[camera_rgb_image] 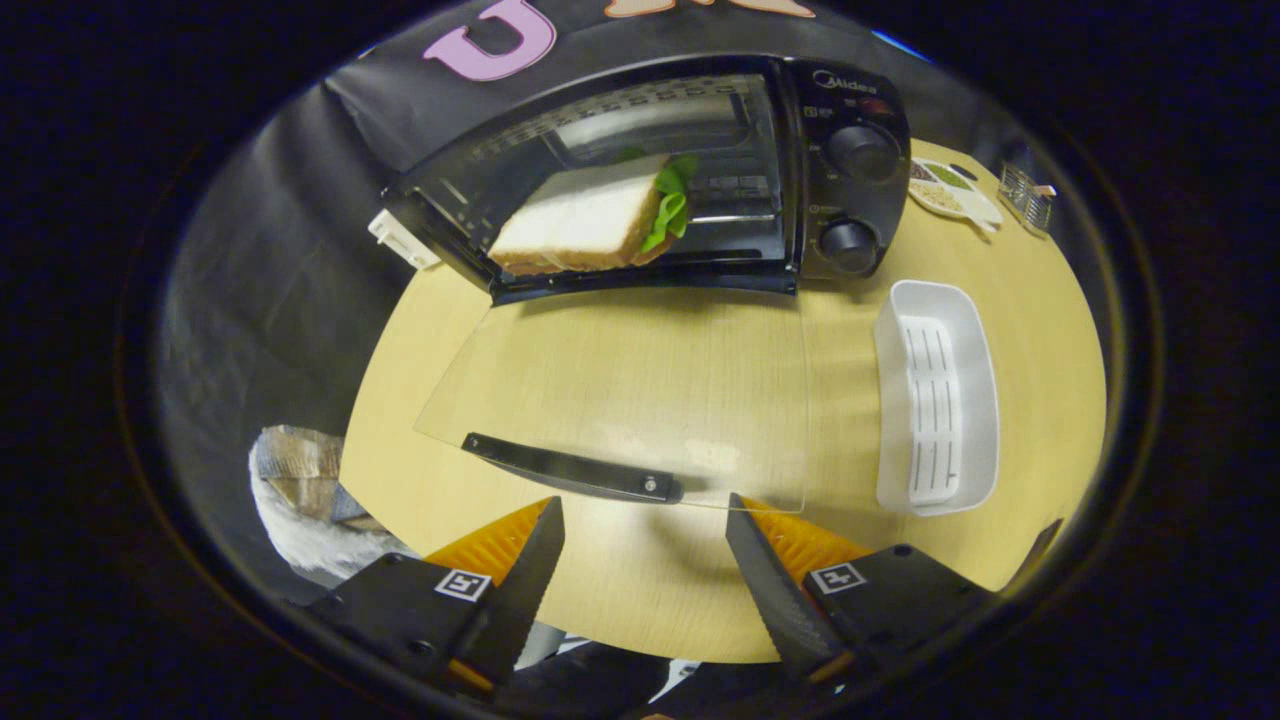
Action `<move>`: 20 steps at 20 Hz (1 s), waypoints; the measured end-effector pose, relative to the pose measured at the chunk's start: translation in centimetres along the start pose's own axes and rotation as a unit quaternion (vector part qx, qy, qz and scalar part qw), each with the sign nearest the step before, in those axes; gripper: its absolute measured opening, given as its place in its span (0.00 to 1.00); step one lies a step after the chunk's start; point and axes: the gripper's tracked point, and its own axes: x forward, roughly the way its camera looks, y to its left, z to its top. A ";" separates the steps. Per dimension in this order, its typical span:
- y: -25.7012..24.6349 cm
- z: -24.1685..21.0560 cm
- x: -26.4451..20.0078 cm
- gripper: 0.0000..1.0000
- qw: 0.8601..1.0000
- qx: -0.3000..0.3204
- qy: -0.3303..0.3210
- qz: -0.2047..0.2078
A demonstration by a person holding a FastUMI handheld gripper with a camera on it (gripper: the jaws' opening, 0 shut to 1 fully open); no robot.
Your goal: Open the toaster oven, put the food inside, and close the toaster oven door.
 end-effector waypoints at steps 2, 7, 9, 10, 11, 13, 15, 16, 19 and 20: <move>0.2 0.6 -0.6 1.00 1.000 -0.002 -0.012 0.005; 0.9 5.0 -2.7 0.99 0.995 -0.020 -0.093 0.012; 1.2 6.7 -3.5 0.99 0.992 -0.016 -0.123 0.015; 1.3 7.6 -3.8 0.99 0.990 -0.016 -0.137 0.015; 1.3 8.2 -4.1 0.99 0.989 -0.018 -0.148 0.014; 1.6 9.2 -4.5 0.99 0.986 -0.030 -0.163 0.011; 1.9 9.5 -4.7 0.99 0.984 -0.048 -0.173 0.006; 2.0 9.8 -4.7 0.99 0.982 -0.056 -0.180 0.004; 2.1 10.6 -5.1 0.99 0.978 -0.071 -0.197 -0.002; 2.2 11.0 -5.2 0.99 0.976 -0.073 -0.203 -0.003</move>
